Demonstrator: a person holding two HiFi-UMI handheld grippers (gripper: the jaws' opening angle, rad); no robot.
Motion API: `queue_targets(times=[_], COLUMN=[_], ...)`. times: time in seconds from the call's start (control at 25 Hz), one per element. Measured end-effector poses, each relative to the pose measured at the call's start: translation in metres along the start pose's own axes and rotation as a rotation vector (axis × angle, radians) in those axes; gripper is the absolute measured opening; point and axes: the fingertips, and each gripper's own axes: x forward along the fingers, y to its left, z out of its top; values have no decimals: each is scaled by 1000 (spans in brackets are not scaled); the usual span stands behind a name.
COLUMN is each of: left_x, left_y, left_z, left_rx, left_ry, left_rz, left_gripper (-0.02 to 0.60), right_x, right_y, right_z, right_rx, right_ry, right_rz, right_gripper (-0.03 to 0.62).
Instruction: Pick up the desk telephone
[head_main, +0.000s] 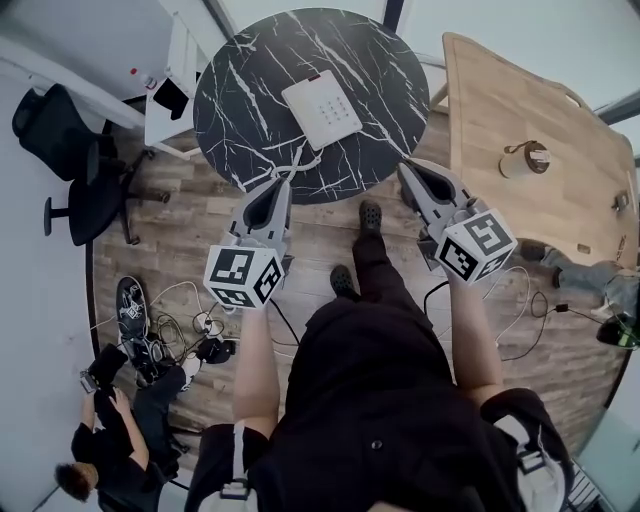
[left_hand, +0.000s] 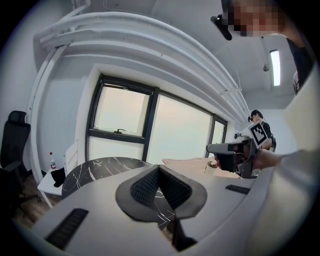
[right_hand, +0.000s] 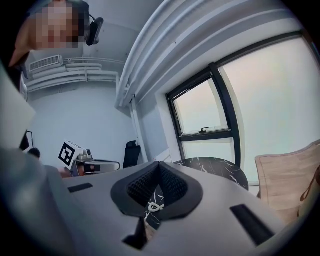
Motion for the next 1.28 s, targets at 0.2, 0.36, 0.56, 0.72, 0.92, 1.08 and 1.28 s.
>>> queue_targets(times=[0.2,0.36,0.56,0.72,0.92,1.08,1.28], left_x=[29,54,88,115,145,167,192], left_y=[22,38,57,70,81,90,95], left_z=[5,11,16,13,3,-9,-31], left_rx=[-3,-8,-29,-47,-75,-98,-143], left_ry=[21,38,62,92,134,174,228], left_rz=[29,52,89,120,163,192,212], left_gripper=[14,14,14,14,15,15,16], right_x=[34,63,101,130,161,181,198], right_y=[-27,-49,-77,-101,-132,-152,-170], right_z=[8,16,24,21,8,-6,-31], right_rx=[3,0,-7,2,23,36,61], right_ry=[17,36,71,112,182,243,318], right_rz=[13,34,70,99,134,161,189], right_gripper=[29,29,29,29,31,31,32])
